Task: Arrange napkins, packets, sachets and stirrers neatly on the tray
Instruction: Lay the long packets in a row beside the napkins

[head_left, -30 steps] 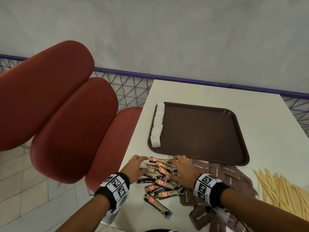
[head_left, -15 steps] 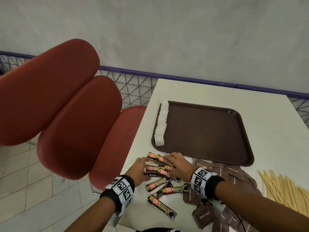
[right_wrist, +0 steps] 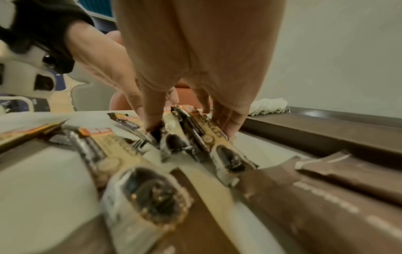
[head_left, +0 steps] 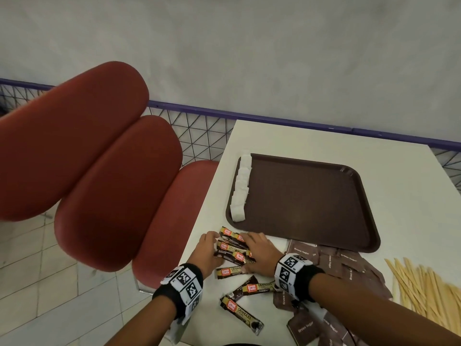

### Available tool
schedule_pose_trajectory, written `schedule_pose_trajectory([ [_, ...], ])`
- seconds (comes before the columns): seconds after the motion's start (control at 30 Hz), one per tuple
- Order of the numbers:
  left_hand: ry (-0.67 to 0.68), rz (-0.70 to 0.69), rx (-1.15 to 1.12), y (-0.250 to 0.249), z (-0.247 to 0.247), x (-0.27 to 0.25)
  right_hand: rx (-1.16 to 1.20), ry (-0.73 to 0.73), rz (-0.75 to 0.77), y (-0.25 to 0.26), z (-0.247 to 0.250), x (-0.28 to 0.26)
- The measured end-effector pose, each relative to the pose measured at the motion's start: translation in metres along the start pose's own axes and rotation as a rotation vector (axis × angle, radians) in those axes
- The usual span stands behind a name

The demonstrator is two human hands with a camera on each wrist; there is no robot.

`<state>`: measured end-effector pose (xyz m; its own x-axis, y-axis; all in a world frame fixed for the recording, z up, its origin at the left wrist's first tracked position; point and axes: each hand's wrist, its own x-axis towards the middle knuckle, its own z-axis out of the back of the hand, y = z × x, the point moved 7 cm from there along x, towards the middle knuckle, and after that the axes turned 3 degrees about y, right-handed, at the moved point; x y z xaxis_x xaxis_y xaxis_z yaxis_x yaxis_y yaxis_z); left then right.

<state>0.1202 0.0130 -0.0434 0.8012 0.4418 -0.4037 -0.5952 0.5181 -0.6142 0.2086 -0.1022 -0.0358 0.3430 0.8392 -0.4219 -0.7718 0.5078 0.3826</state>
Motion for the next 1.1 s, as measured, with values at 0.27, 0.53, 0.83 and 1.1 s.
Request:
schedule_pose_trajectory([
  [0.27, -0.032, -0.006, 0.032, -0.005, -0.008, 0.007, 0.051, -0.041, -0.014, 0.006, 0.004, 0.012],
  [0.53, -0.114, -0.016, -0.107, -0.009, -0.006, 0.006, -0.056, -0.064, -0.093, 0.012, -0.002, 0.021],
  [0.83, -0.224, -0.037, -0.333, 0.000, 0.011, -0.004, 0.128, -0.097, -0.151, -0.006, 0.004, 0.016],
  [1.1, -0.310, -0.004, -0.553, -0.011, 0.027, 0.004, 0.613, -0.190, -0.138, -0.018, 0.028, 0.004],
])
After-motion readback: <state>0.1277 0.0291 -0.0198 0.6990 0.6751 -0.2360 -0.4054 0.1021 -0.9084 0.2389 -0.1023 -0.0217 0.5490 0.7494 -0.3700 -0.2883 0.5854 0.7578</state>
